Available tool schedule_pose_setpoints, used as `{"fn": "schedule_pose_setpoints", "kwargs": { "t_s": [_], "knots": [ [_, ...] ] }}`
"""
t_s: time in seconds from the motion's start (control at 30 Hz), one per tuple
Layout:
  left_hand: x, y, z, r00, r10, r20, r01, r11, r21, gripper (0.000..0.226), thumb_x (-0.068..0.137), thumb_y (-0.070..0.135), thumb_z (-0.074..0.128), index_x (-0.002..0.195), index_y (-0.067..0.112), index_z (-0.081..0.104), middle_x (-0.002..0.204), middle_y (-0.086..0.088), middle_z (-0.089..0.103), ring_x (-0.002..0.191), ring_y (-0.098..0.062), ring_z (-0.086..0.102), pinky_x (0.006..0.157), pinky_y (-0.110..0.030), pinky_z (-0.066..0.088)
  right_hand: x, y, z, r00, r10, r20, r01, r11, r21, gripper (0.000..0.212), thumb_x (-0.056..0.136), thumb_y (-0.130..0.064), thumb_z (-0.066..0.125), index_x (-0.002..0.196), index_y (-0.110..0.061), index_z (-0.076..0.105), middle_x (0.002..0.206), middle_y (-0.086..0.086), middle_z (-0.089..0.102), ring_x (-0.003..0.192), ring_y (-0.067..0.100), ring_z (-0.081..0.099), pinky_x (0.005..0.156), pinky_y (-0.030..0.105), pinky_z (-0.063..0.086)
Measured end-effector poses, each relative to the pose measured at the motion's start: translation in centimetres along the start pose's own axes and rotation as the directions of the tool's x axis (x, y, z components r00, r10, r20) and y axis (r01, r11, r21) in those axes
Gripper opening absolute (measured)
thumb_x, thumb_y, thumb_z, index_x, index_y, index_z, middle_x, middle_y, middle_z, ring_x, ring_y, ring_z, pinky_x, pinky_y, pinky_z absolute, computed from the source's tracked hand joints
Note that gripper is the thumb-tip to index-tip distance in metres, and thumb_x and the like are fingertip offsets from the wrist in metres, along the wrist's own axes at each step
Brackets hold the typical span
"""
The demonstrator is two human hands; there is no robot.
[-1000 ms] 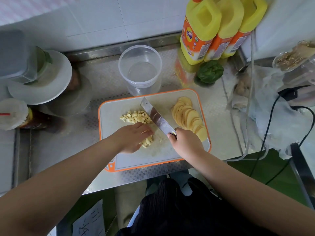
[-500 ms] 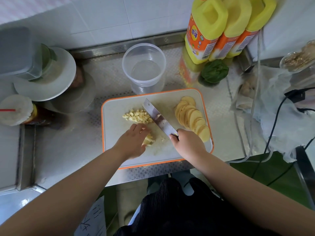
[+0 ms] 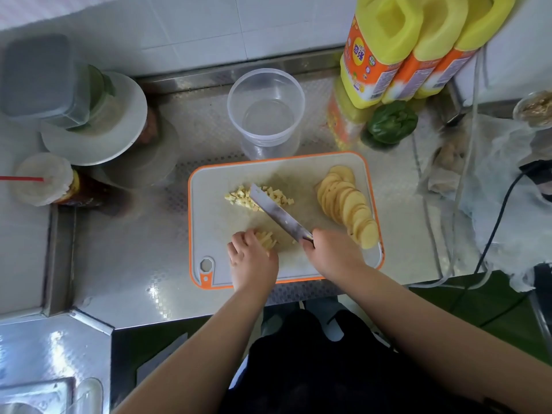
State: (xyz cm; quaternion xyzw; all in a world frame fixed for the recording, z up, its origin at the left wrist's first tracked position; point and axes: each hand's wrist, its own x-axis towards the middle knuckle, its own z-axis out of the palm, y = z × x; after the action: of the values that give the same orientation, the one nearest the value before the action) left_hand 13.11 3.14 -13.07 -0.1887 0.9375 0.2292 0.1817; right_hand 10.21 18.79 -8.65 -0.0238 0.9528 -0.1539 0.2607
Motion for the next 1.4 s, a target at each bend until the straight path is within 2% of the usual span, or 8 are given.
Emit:
{"fn": "schedule_pose_setpoints", "kwargs": {
  "t_s": [0.1,0.2,0.37,0.5,0.73,1.1,1.23,1.4],
  "knots": [
    [-0.5,-0.3,0.4,0.999,-0.013,-0.041,0.012,1.000,-0.022,0.061,0.094,0.036,0.058,0.142,0.011,0.030,0.142,-0.008,0.029,0.128,-0.027,0.029,0.103,-0.038,0.036,0.1,-0.5,0.5,1.000,-0.018,0.022,0.019,0.998,-0.062,0.028,0.099,-0.039,0.041,0.089,-0.016,0.053,0.070,-0.001,0.051,0.065,0.020,0.051,0.053,0.029,0.035],
    [-0.7,-1.3,0.2,0.992,0.094,-0.089,-0.101,0.991,-0.087,0.065,0.090,0.036,0.066,0.142,0.013,0.035,0.143,-0.005,0.029,0.127,-0.025,0.030,0.103,-0.040,0.037,0.2,-0.8,0.4,0.999,-0.030,0.024,0.032,0.993,-0.111,0.030,0.100,-0.037,0.040,0.096,-0.013,0.057,0.072,0.000,0.050,0.065,0.021,0.049,0.051,0.028,0.031],
    [-0.4,-5.1,-0.9,0.968,0.227,-0.104,-0.243,0.951,-0.193,0.057,0.084,0.029,0.076,0.134,0.017,0.050,0.134,-0.003,0.039,0.124,-0.022,0.042,0.100,-0.038,0.043,0.2,-1.0,0.2,0.997,-0.065,0.036,0.070,0.987,-0.145,0.031,0.100,-0.039,0.039,0.093,-0.013,0.055,0.062,-0.004,0.038,0.062,0.020,0.044,0.044,0.026,0.021],
    [0.2,-6.9,-1.3,0.937,0.328,-0.125,-0.344,0.928,-0.142,0.042,0.084,0.026,0.076,0.119,0.011,0.060,0.120,-0.005,0.054,0.110,-0.024,0.055,0.086,-0.041,0.053,0.3,-1.0,0.0,0.996,-0.073,0.056,0.082,0.983,-0.167,0.027,0.101,-0.038,0.039,0.084,-0.018,0.044,0.061,-0.005,0.038,0.052,0.011,0.036,0.043,0.027,0.021],
    [0.5,-7.0,-0.8,0.928,0.326,-0.182,-0.349,0.930,-0.113,0.025,0.084,0.020,0.076,0.104,0.007,0.068,0.102,-0.006,0.063,0.099,-0.026,0.057,0.079,-0.029,0.041,0.7,-1.8,0.6,0.991,-0.107,0.085,0.122,0.973,-0.195,0.028,0.101,-0.037,0.038,0.082,-0.017,0.043,0.061,-0.003,0.039,0.053,0.014,0.038,0.044,0.027,0.022],
    [0.7,-6.8,0.0,0.881,0.386,-0.274,-0.414,0.909,-0.049,0.022,0.075,0.017,0.084,0.085,0.007,0.068,0.092,-0.007,0.060,0.087,-0.030,0.056,0.060,-0.034,0.048,1.1,-1.8,2.0,0.978,-0.199,0.068,0.210,0.902,-0.376,0.018,0.097,-0.015,0.048,0.082,-0.016,0.037,0.056,-0.005,0.034,0.045,0.011,0.030,0.042,0.025,0.016],
    [1.0,-6.8,0.1,0.865,0.432,-0.258,-0.443,0.897,0.016,0.028,0.073,0.021,0.086,0.086,0.008,0.065,0.092,-0.008,0.060,0.086,-0.032,0.058,0.055,-0.040,0.053,1.2,-1.7,2.1,0.977,-0.204,0.062,0.213,0.903,-0.373,0.020,0.095,-0.014,0.051,0.082,-0.016,0.036,0.056,-0.005,0.034,0.045,0.011,0.031,0.042,0.025,0.016],
    [0.7,-6.6,0.1,0.847,0.467,-0.255,-0.464,0.883,0.075,0.041,0.076,0.030,0.083,0.106,0.010,0.063,0.103,-0.009,0.062,0.093,-0.031,0.061,0.067,-0.040,0.056,1.1,-1.7,2.2,0.979,-0.189,0.075,0.204,0.910,-0.360,0.019,0.095,-0.014,0.052,0.083,-0.018,0.037,0.055,-0.005,0.034,0.045,0.011,0.031,0.041,0.025,0.017]
  ]
}}
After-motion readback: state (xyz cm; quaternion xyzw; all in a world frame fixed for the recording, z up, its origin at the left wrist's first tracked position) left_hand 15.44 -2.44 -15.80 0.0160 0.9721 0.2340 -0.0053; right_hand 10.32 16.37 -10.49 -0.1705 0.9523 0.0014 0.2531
